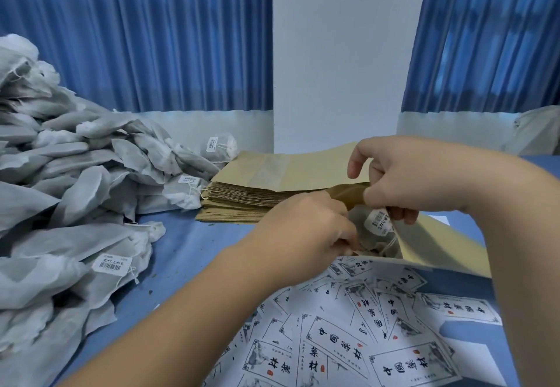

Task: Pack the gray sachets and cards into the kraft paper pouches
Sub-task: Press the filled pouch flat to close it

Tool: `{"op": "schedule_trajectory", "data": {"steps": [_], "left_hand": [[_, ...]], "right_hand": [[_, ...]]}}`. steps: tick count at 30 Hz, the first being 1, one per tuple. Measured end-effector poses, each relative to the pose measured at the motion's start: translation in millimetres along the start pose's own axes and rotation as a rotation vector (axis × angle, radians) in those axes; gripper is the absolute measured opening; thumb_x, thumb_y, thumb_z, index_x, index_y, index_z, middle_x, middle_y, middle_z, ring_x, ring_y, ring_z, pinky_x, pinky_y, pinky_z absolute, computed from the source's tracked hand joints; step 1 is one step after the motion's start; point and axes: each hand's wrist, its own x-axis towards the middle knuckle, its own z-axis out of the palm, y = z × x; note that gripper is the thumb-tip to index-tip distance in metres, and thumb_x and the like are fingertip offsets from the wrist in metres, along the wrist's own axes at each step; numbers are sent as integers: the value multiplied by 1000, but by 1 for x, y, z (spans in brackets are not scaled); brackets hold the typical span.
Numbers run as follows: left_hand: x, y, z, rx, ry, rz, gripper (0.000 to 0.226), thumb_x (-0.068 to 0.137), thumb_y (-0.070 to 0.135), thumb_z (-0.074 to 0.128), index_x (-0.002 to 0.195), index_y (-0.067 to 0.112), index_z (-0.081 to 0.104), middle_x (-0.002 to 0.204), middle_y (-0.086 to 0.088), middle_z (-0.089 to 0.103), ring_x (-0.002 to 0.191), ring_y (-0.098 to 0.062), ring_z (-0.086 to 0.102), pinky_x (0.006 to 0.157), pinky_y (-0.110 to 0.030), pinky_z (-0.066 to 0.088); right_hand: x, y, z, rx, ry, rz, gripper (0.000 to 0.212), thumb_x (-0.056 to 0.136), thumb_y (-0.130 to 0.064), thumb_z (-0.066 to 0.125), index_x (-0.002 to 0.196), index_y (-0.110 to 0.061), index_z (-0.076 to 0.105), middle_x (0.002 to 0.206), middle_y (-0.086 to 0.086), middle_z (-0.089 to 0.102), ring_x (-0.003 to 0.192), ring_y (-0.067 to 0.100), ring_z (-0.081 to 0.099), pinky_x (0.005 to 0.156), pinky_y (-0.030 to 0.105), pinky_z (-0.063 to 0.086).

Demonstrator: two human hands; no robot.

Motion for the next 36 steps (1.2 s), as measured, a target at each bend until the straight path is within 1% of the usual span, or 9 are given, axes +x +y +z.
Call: {"op": "schedule_trajectory", "data": {"steps": [8, 12, 16, 19, 22, 25, 29, 33, 36], "left_hand": [[4, 14, 8, 258, 87, -5, 21, 94, 38, 50, 104, 29, 66, 91, 4, 63, 89, -22, 58, 59, -33, 42], [2, 21, 12, 277, 282, -11, 29, 64, 29, 81, 79, 15, 61, 73, 1, 60, 68, -25, 59, 44, -25, 28], [5, 23, 15, 187, 468, -44, 54, 46, 35, 89, 83, 14, 57, 80, -3, 55, 69, -26, 55, 49, -29, 42], [6, 27, 18, 91, 424, -110, 77, 52, 48, 86, 117, 21, 56, 101, -1, 52, 87, -24, 54, 74, -38, 46], [6, 35, 28, 9, 282, -168, 89, 63, 56, 76, 139, 34, 35, 117, 7, 42, 104, -14, 46, 84, -31, 33], [6, 46, 45, 32, 170, -129, 73, 76, 50, 66, 138, 36, 31, 116, 8, 44, 111, -15, 46, 87, -34, 34], [2, 56, 61, 95, 106, -60, 62, 83, 44, 58, 138, 37, 31, 114, 6, 47, 109, -19, 45, 75, -31, 26], [0, 57, 68, 125, 79, -29, 62, 82, 43, 62, 138, 37, 36, 105, 5, 44, 93, -20, 46, 66, -31, 17], [-1, 61, 70, 93, 55, 24, 63, 79, 61, 59, 134, 33, 46, 102, 3, 47, 88, -21, 49, 67, -30, 27]], "right_hand": [[-11, -14, 3, -119, -70, 10, 26, 76, -7, 54, 91, -29, 51, 78, 11, 70, 66, 27, 71, 63, 41, 58], [-22, -15, 4, -172, -23, 32, 23, 78, -10, 55, 87, -31, 50, 78, 0, 65, 64, 19, 66, 49, 26, 51], [-45, -4, 8, -237, 120, -41, 25, 71, -11, 62, 79, -29, 48, 68, -8, 53, 59, 3, 47, 47, 19, 34], [-69, 10, 18, -119, 250, -78, 25, 70, -8, 62, 73, -27, 46, 67, -6, 56, 59, 3, 48, 55, 21, 38], [-92, 24, 33, -65, 376, -119, 28, 70, -11, 65, 74, -30, 44, 74, -14, 56, 65, 5, 50, 57, 24, 40], [-111, 36, 52, -89, 450, -173, 30, 71, -12, 66, 69, -28, 41, 67, -11, 50, 71, 11, 47, 60, 26, 40], [-139, 55, 81, -140, 404, -228, 17, 77, -25, 61, 88, -28, 48, 89, -14, 47, 82, 6, 43, 72, 26, 39], [-167, 83, 104, -246, 286, -81, 44, 83, -42, 49, 124, -43, 33, 119, -23, 28, 100, 3, 34, 87, 18, 26], [-177, 94, 108, -138, 332, -33, 51, 85, -33, 43, 133, -48, 32, 128, -31, 28, 110, 8, 41, 93, 20, 35]]}}
